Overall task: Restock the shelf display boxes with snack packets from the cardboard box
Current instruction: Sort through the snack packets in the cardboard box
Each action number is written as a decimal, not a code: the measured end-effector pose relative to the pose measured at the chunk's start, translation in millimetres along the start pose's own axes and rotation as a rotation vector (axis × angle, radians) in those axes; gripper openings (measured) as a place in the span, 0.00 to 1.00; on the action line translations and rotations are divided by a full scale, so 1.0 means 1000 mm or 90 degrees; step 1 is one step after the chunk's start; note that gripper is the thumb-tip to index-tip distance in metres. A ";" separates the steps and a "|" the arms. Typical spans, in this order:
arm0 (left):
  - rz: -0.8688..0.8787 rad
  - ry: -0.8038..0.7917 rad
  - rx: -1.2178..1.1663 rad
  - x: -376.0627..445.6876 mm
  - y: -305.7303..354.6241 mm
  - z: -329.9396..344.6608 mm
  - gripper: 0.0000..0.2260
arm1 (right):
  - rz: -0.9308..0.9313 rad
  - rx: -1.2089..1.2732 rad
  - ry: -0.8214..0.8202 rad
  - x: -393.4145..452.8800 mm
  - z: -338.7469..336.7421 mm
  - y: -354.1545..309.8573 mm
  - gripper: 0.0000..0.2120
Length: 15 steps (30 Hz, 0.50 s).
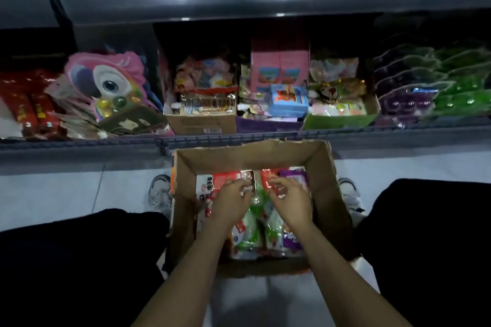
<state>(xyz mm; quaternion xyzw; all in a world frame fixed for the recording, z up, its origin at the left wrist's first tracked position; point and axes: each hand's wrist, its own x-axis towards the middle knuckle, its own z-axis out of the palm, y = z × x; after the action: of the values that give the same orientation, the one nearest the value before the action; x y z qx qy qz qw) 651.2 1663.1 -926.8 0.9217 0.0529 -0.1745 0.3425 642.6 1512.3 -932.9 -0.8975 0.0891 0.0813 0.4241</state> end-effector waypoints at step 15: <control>-0.181 -0.122 0.005 0.025 -0.084 0.077 0.12 | 0.252 0.070 -0.248 0.003 0.084 0.086 0.18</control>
<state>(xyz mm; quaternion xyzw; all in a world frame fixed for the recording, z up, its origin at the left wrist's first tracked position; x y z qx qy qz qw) 634.2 1676.3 -1041.5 0.8852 0.1491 -0.3087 0.3143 619.8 1523.7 -1050.7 -0.8056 0.1838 0.3290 0.4572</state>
